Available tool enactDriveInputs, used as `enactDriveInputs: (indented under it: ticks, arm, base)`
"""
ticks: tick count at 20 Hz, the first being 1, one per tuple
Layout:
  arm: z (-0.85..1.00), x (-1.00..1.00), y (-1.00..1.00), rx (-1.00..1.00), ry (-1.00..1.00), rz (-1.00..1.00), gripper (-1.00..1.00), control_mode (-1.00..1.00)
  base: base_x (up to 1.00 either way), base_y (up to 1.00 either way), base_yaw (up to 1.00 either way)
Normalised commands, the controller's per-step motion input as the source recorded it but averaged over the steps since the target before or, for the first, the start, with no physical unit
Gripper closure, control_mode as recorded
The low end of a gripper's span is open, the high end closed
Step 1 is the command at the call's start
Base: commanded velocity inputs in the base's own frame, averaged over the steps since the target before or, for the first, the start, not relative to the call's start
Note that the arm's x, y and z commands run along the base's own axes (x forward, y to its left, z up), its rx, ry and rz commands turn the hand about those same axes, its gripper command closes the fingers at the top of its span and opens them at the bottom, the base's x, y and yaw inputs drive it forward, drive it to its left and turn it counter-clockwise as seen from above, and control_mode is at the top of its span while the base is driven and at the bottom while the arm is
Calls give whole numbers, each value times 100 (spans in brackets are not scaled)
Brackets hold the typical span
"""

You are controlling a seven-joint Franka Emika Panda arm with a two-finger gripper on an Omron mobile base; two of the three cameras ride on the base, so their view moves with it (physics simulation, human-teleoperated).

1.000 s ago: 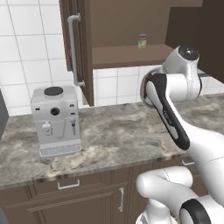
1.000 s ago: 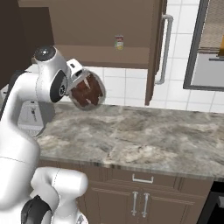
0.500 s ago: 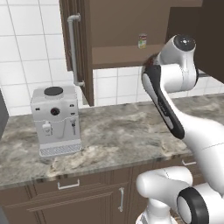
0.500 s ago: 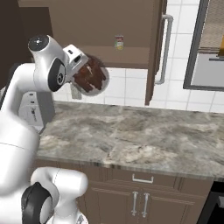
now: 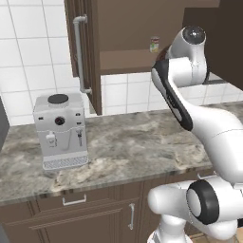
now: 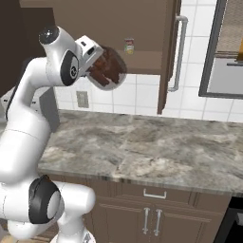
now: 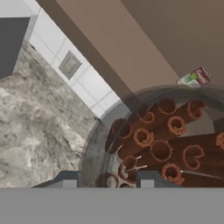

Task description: Pick the candle and jar from the dining table and place them in the open cabinet. Close the cabinet after placing the objects.

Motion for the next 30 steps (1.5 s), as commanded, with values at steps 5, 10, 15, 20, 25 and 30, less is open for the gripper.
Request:
enactDriveInputs:
  ticks: [5,10,15,20,25,30]
  arm:
    - [30,58,-14,-1,-2,-2,100,-100]
    - [20,47,-10,0,-4,0,100,-100]
    - [12,35,-12,0,-8,2,100,-100]
    - [10,35,-15,0,-9,6,100,-100]
    - [6,18,-6,0,-12,8,100,-100]
    - [0,1,-2,0,-11,12,100,-100]
  base:
    - [0,0,0]
    - [0,0,0]
    - [0,0,0]
    - [0,0,0]
    - [0,0,0]
    - [0,0,0]
